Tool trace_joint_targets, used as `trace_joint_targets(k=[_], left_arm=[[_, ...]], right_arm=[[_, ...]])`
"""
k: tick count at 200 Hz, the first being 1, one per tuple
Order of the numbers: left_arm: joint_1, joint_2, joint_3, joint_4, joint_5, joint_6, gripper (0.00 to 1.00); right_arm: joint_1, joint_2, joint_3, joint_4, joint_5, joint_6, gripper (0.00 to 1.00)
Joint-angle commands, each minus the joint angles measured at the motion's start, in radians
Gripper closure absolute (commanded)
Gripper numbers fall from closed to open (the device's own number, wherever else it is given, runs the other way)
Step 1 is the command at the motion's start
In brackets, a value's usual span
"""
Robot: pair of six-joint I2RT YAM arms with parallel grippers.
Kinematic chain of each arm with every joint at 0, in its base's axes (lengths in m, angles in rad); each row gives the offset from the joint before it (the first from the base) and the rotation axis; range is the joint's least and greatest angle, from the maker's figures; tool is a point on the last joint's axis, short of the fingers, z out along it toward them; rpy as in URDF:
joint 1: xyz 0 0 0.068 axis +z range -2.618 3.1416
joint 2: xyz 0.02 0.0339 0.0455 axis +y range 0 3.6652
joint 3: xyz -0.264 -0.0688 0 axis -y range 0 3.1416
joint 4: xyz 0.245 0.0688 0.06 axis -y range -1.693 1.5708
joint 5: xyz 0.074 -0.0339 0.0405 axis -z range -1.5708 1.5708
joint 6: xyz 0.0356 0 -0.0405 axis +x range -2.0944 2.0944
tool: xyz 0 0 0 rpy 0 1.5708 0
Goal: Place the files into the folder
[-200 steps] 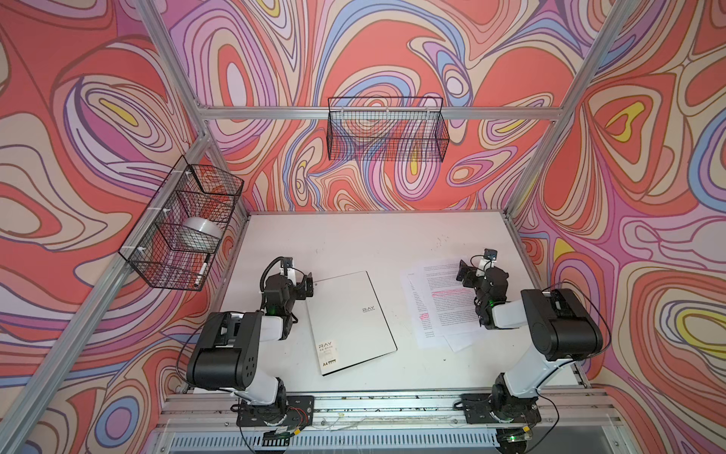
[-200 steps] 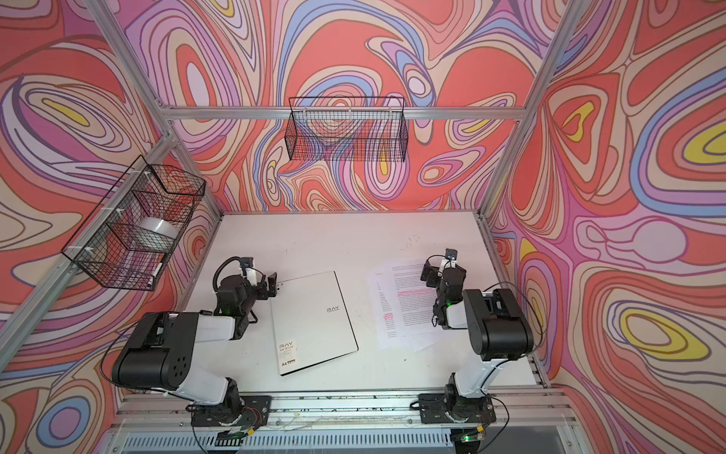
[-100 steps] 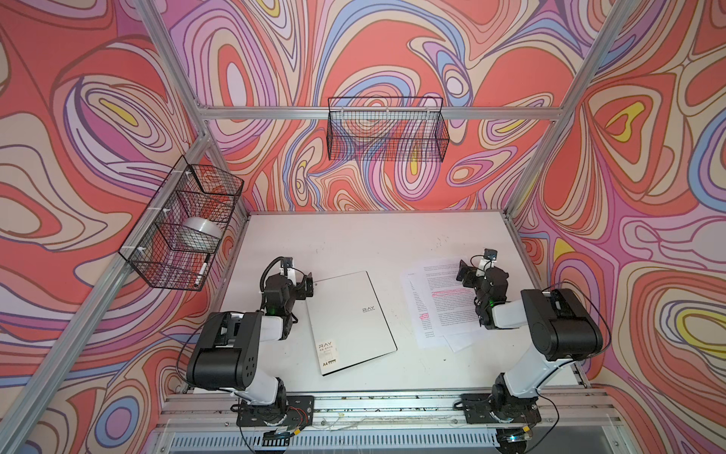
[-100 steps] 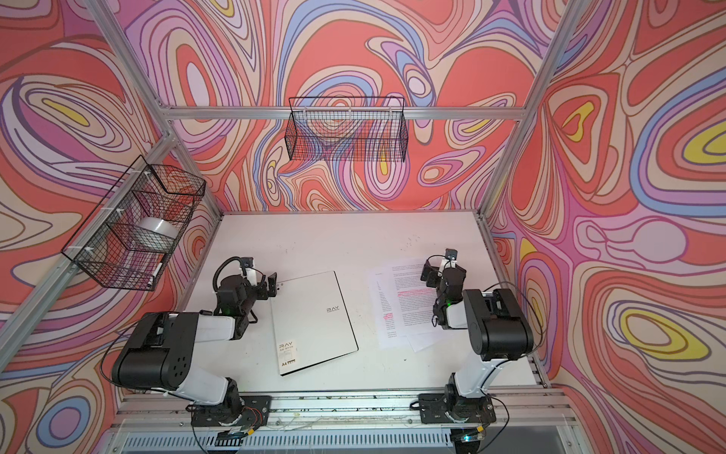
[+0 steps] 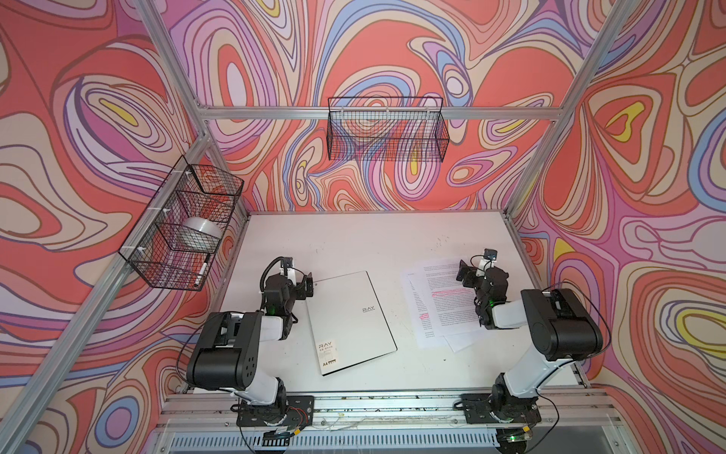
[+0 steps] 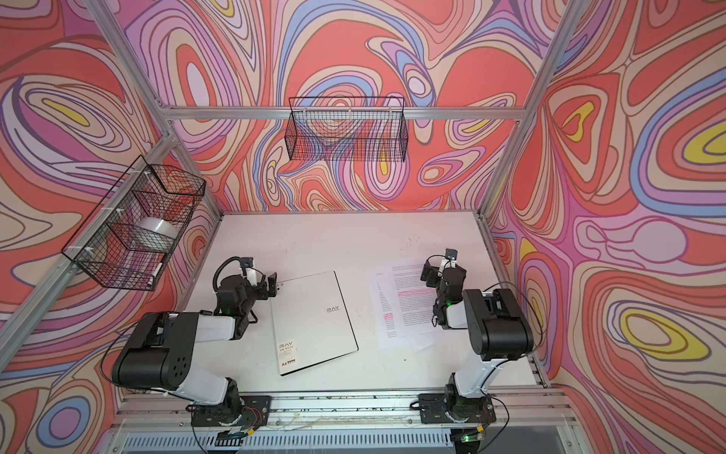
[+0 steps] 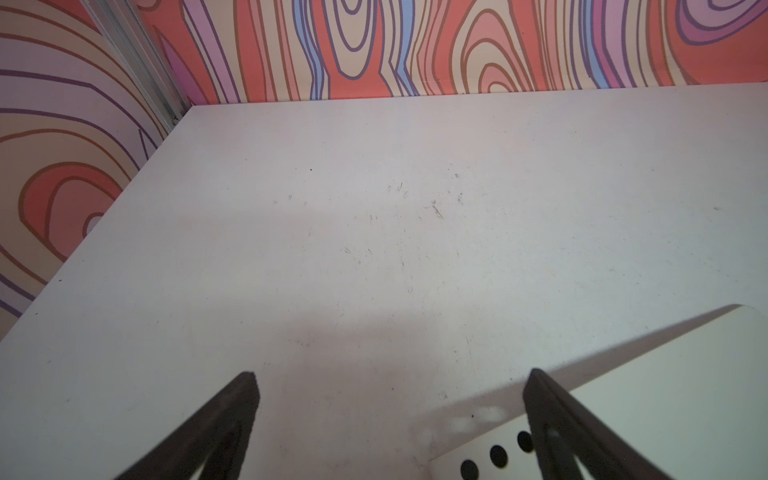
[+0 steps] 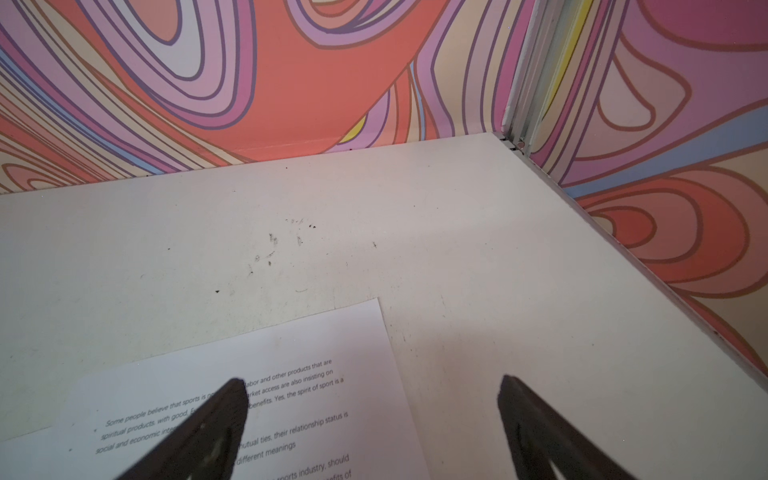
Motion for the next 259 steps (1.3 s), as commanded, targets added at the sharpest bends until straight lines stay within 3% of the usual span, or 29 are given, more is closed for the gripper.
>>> trace_joint_targets(k=[1,185,209,244,259], left_arm=[[-0.001,0.002,-0.012,0.042,0.010,0.012,0.00],[-0.001,0.002,-0.008,0.035,0.015,0.019,0.00],[-0.002,-0.006,-0.010,0.037,0.017,0.022,0.00],[-0.001,-0.182,0.069,-0.240,0.064,0.036,0.00],[-0.004,-0.275,0.171,-0.476,0.098,0.079,0.00]], right_arm=[[0.001,0.001,0.004,-0.002,-0.002,-0.006,0.02],[-0.001,-0.002,-0.002,0.010,-0.007,-0.003,0.01],[0.000,-0.039,0.025,-0.072,0.013,0.003,0.02],[0.004,-0.184,0.059,-0.247,0.050,0.009,0.02],[0.009,-0.263,0.089,-0.356,0.079,0.039,0.01]])
